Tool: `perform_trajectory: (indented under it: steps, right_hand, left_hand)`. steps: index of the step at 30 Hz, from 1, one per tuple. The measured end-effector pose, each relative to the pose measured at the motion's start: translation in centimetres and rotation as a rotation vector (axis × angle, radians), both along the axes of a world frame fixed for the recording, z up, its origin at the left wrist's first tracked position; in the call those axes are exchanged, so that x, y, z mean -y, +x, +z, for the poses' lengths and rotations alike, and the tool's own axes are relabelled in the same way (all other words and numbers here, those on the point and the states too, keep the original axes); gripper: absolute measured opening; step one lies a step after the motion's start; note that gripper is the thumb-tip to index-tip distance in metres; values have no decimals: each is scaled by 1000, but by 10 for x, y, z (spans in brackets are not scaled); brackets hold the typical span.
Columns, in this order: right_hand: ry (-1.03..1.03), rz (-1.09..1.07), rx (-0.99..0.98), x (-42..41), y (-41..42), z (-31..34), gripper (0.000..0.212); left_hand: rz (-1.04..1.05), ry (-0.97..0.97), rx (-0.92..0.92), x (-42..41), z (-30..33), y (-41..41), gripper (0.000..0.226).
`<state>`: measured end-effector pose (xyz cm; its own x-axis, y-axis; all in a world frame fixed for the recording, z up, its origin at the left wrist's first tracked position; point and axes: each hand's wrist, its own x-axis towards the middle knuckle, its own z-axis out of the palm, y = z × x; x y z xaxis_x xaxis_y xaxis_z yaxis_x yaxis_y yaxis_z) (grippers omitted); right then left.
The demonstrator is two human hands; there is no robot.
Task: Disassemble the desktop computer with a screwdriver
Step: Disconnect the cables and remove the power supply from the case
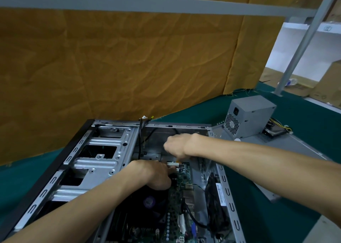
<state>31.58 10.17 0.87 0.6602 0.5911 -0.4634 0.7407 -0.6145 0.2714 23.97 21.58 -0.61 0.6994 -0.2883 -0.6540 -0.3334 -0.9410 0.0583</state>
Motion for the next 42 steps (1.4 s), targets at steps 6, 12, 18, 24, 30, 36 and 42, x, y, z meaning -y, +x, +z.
perform_trajectory:
  steps: [6,12,18,24,30,36,42]
  right_hand:
    - [12,-6,7,6,2,2,7]
    - [24,7,14,0,-2,2,10]
    - [-13,-11,-5,-9,-3,2,16]
    - [23,4,19,7,2,-1,29]
    - [46,-38,-4,9,1,-1,13]
    - [80,-96,-28,7,-3,2,12]
    - [98,-121,-40,14,-4,4,11]
  left_hand:
    - [4,5,-7,0,2,-1,68]
    - [12,2,-21,-2,5,-1,68]
    - [13,6,-10,-2,5,-3,66]
    - [5,8,-9,-2,5,-2,66]
    - [11,0,-3,-2,4,-2,67]
    - [3,-6,13,-1,6,-4,66]
    - [2,-23,2,-2,6,-5,66]
